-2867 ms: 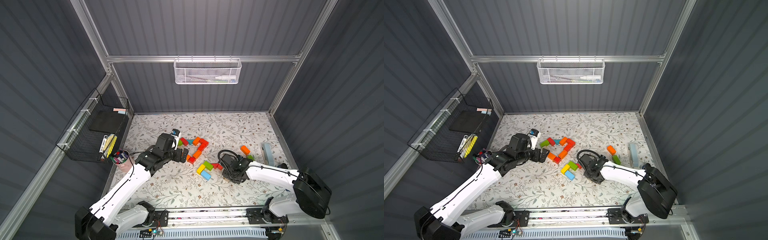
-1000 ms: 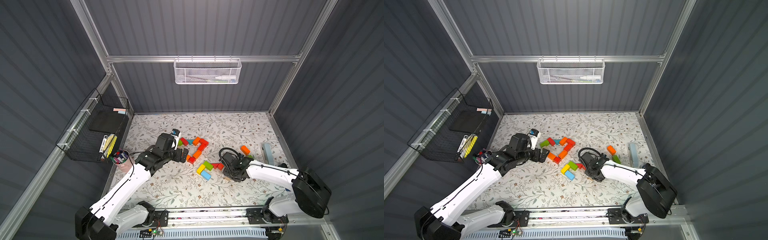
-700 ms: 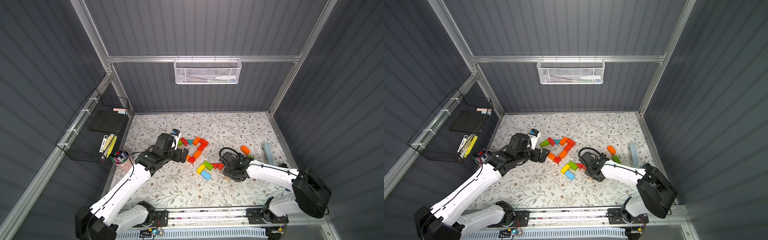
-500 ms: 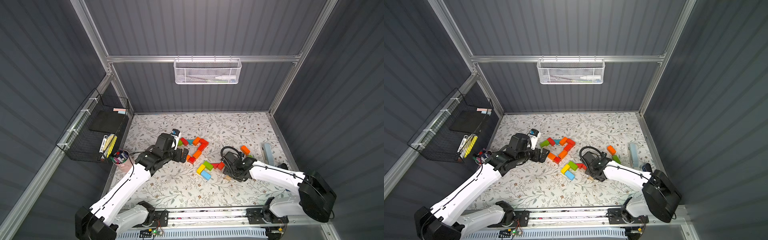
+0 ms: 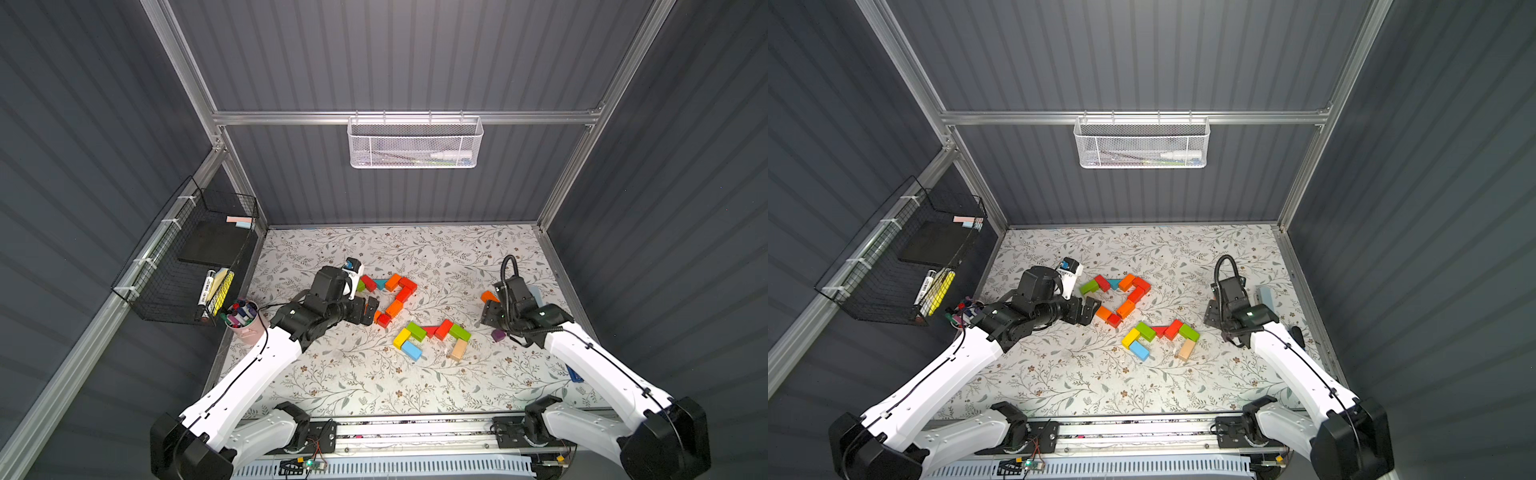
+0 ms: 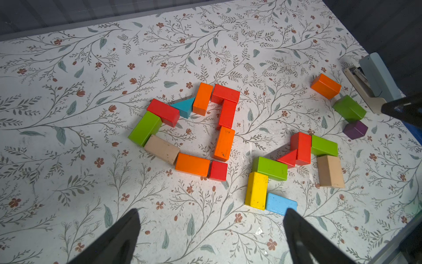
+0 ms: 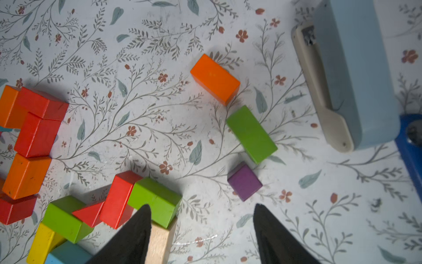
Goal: Assemble a heart with building blocks
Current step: Pick up the building block from the center of the board.
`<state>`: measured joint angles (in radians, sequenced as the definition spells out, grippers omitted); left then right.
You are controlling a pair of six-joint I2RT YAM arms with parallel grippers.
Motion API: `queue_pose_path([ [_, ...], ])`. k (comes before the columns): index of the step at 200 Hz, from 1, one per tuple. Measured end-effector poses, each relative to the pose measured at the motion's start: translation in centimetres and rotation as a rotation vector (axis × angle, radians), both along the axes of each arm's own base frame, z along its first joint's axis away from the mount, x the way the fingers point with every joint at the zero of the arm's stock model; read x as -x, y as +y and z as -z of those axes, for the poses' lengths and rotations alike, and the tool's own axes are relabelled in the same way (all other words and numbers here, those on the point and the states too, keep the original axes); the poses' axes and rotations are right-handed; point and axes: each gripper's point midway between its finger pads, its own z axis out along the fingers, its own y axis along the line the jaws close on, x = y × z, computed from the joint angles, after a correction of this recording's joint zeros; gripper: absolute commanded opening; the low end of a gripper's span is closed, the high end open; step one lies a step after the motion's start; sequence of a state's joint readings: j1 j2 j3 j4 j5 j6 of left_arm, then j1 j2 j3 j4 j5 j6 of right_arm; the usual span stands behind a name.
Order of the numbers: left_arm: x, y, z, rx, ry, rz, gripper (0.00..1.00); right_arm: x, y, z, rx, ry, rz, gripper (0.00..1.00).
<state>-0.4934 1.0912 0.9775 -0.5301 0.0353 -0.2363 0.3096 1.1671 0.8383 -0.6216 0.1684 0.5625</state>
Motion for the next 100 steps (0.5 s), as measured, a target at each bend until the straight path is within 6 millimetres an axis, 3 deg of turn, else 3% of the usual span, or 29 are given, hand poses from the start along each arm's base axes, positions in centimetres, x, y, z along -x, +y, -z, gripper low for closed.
queue_pose_path([
  [70,-0.1,-0.1,0.0,0.003,-0.001,0.002,0.99,-8.5,-0.4,4.5,0.075,0.230,-0.235,0.77],
  [100,-0.1,-0.1,0.3,-0.001,0.004,0.002,0.99,-10.0,-1.3,6.6,0.101,0.305,-0.283,0.76],
])
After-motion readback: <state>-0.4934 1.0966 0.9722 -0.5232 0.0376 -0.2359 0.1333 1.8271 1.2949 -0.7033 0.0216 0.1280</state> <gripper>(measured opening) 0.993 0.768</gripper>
